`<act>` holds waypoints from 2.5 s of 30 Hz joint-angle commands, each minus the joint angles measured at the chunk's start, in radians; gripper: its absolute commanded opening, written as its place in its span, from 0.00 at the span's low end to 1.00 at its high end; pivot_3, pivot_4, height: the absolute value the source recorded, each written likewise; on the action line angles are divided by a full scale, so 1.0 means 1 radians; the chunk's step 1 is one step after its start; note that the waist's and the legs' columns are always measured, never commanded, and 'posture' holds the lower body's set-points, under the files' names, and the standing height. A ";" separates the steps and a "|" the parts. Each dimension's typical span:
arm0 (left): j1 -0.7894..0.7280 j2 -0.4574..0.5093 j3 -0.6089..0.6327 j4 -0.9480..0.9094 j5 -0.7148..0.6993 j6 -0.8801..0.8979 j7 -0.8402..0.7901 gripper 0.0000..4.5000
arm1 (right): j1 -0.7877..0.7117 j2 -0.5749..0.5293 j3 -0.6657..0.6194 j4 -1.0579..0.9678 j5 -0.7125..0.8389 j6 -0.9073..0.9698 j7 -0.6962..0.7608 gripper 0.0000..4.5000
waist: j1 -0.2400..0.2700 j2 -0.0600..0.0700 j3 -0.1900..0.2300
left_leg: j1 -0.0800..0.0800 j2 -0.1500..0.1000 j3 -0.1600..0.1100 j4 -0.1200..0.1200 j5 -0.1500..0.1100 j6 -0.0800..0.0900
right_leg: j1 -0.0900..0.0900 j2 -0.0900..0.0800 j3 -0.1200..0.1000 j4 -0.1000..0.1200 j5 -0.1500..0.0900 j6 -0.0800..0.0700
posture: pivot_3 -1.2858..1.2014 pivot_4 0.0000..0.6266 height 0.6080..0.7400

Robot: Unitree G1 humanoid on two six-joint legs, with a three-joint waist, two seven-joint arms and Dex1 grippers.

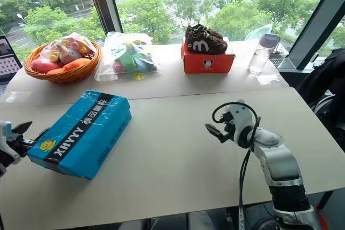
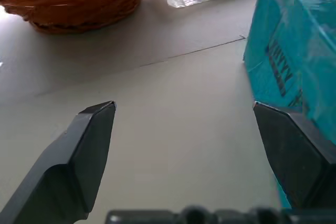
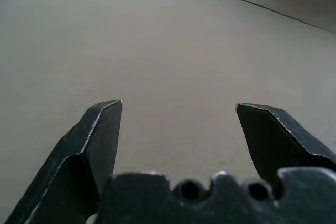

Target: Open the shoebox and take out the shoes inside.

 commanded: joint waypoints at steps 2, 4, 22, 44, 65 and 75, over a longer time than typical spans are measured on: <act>-0.073 0.044 -0.067 0.038 0.018 0.005 -0.137 0.84 | -0.125 0.143 0.189 -0.009 0.012 0.048 -0.015 0.54 | -0.002 -0.001 0.000 | -0.001 0.001 0.000 0.001 0.000 0.000 | -0.001 0.002 -0.001 0.002 0.001 -0.001 | 0.52 0.24 1.00; -0.120 0.055 -0.105 0.077 0.046 -0.010 -0.171 0.66 | -0.169 0.196 0.292 0.059 -0.044 0.027 -0.026 0.37 | 0.000 -0.002 0.000 | -0.001 0.002 -0.001 0.002 0.000 0.000 | -0.002 0.003 -0.001 0.002 0.001 -0.002 | 0.52 0.24 1.00; -0.222 0.000 -0.315 0.063 0.185 -0.049 -0.294 0.01 | -0.378 0.419 0.485 0.530 -0.286 -0.260 0.011 0.00 | 0.013 -0.006 0.000 | -0.003 0.007 -0.001 0.008 0.000 0.000 | -0.005 0.009 -0.002 0.012 0.003 -0.005 | 0.52 0.24 1.00; -0.330 -0.245 -0.473 -0.184 0.211 0.099 -0.176 0.01 | -0.311 0.203 0.286 0.442 -0.297 -0.203 0.026 0.00 | 0.032 -0.006 0.001 | -0.006 0.008 -0.003 0.022 0.000 0.000 | -0.003 0.012 0.000 0.016 0.006 -0.003 | 0.52 0.24 1.00; 0.454 -0.224 0.083 -0.933 -0.326 0.336 -0.168 0.01 | -0.202 0.034 0.220 0.440 -0.223 -0.238 0.216 0.00 | 0.026 -0.007 0.002 | 0.000 0.005 -0.001 0.021 0.000 0.000 | 0.004 0.006 0.000 0.012 0.002 -0.005 | 0.52 0.24 1.00; 0.660 -0.212 0.112 -0.989 -0.319 0.296 -0.247 0.01 | -0.220 0.026 0.208 0.356 -0.121 -0.182 0.357 0.00 | 0.014 -0.007 0.003 | 0.006 0.006 0.001 0.021 0.000 -0.001 | 0.007 0.005 -0.001 0.011 -0.001 -0.011 | 0.52 0.24 1.00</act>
